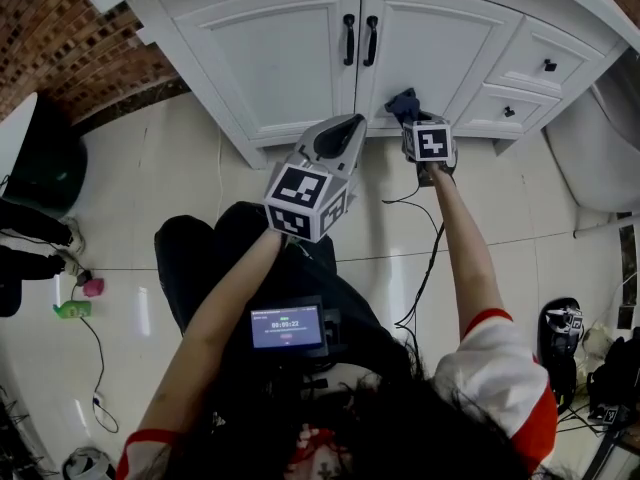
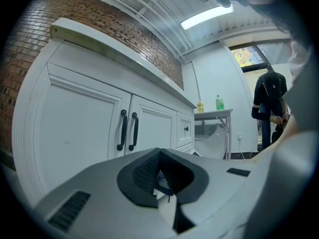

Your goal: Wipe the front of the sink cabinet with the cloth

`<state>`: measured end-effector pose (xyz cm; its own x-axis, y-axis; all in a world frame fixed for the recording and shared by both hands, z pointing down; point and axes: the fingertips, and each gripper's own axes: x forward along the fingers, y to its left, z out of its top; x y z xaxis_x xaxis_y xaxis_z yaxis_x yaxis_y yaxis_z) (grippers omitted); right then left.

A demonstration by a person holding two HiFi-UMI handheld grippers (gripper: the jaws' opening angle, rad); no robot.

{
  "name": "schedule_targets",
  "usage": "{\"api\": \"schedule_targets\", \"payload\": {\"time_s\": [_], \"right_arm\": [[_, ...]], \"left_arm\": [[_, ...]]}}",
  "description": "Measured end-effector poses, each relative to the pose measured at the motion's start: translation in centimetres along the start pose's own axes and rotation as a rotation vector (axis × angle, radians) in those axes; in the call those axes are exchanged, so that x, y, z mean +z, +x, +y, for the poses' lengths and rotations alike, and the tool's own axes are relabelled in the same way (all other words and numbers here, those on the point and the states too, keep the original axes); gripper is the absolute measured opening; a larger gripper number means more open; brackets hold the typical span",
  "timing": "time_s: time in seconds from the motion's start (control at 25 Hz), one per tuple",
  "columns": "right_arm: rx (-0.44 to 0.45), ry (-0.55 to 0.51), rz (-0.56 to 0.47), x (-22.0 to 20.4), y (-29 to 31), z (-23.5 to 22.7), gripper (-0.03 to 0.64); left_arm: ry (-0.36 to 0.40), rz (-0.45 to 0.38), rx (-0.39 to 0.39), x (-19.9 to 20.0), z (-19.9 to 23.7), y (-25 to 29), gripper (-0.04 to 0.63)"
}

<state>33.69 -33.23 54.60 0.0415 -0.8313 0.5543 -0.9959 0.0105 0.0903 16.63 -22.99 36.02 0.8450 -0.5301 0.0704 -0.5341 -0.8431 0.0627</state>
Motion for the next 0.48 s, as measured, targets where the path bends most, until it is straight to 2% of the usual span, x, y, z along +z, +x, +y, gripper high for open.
{"api": "schedule_targets", "payload": {"time_s": [0.12, 0.48], "right_arm": [[-0.027, 0.03, 0.022, -1.3, 0.1, -3.5, 0.087], [-0.185, 0.093, 0.047, -3.2, -2.2, -12.7, 0.087]], "left_arm": [[0.007, 0.015, -0.009, -0.3, -0.5, 0.4, 0.035], [0.004, 0.042, -0.033, -1.1, -1.8, 1.5, 0.035]]}}
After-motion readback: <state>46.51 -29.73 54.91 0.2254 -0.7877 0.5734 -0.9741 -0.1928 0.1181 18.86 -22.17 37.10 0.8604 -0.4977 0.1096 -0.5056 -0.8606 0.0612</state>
